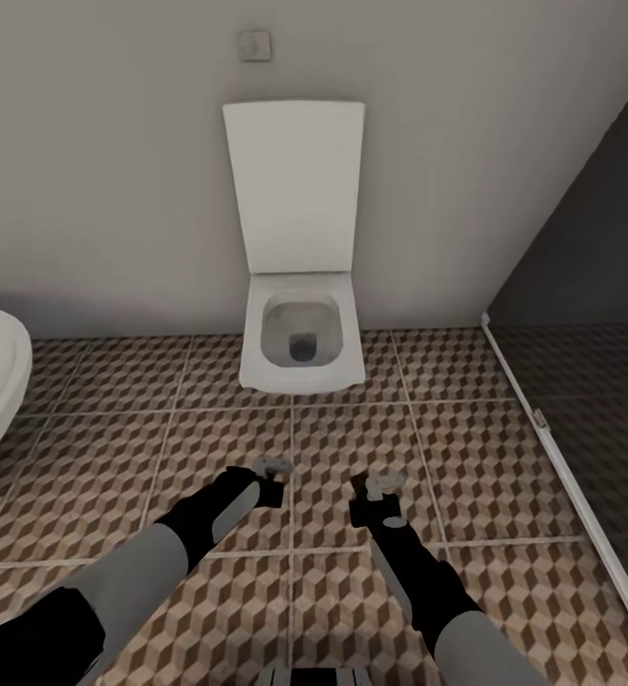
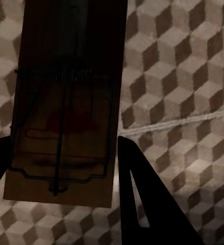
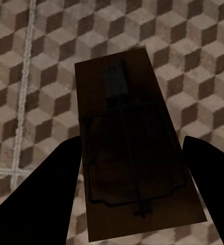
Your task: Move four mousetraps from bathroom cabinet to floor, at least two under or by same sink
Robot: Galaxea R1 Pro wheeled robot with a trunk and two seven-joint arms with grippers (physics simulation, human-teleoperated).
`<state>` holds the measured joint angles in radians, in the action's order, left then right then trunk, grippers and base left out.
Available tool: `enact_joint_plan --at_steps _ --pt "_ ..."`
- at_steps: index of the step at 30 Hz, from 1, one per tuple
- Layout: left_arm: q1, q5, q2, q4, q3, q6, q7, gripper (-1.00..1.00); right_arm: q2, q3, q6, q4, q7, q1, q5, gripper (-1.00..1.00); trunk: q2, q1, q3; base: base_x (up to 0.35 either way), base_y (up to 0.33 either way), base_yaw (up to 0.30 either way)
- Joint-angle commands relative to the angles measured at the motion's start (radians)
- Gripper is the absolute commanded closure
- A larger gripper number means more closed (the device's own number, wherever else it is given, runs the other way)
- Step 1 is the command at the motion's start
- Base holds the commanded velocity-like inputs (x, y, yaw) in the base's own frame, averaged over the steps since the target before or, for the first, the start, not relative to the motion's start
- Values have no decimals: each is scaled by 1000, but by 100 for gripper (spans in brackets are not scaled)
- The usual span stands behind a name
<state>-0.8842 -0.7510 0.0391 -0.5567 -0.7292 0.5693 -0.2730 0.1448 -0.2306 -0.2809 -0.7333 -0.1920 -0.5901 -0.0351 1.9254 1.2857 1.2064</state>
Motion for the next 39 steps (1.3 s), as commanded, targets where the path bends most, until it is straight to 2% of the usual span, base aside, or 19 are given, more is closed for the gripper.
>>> enact_joint_plan --at_steps 1,14,19,27,39 --pt "-1 -7 -3 -17 -6 12 -8 100 -1 -4 -6 -2 -7 0 -3 100 8 4 5 0 0 0" --pt "-1 -5 -7 -49 -8 29 -9 100 -1 -3 -7 -6 -7 0 -3 100 99 54 67 0 0 0" --pt "-1 -5 -8 -48 -9 29 -9 100 -1 -3 -21 -62 -7 0 -3 100 134 73 91 0 0 0" --pt "-1 -6 -7 -48 -10 29 -9 100 -1 -4 -92 -172 -7 0 -3 100 190 103 128 0 0 0" --pt "-1 -5 -8 -49 -9 29 -9 100 2 -13 -100 -189 -7 0 -5 100 274 149 184 0 0 0"
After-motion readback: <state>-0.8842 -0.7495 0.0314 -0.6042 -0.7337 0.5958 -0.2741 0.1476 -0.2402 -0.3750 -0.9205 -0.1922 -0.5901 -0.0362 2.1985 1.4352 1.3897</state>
